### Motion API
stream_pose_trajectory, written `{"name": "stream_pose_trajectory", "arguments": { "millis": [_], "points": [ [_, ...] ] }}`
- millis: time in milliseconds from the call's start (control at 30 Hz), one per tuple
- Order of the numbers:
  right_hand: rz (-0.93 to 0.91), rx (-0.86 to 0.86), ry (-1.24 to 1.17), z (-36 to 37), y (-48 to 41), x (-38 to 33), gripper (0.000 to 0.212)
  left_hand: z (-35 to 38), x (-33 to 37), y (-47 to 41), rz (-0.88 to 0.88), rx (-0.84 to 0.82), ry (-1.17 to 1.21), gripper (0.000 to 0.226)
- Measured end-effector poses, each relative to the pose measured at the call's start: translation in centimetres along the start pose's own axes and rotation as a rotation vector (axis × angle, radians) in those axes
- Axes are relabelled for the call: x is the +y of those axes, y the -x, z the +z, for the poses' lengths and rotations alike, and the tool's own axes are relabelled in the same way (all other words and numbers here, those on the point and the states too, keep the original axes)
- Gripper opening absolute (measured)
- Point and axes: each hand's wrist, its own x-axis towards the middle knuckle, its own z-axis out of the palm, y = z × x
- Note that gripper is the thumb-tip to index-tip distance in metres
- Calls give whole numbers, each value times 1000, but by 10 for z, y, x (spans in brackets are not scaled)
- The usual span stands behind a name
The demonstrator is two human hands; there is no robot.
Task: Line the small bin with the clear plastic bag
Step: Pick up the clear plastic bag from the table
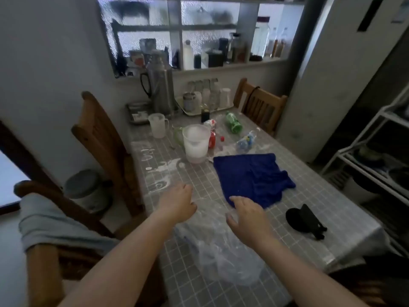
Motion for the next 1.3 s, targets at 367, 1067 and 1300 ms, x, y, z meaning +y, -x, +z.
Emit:
{"name": "stream_pose_trajectory", "arguments": {
  "millis": [367,1067,1300],
  "points": [
    [240,-293,-18,82,21,19,82,93,-7,-16,93,-310,-89,72],
    [-27,-105,-209,10,-24,-10,38,8,-48,30,-55,446,-215,29],
    [-239,-55,-369,-3,-49,-79,35,-33,-98,98,-561,671,55,73]
  ]
}}
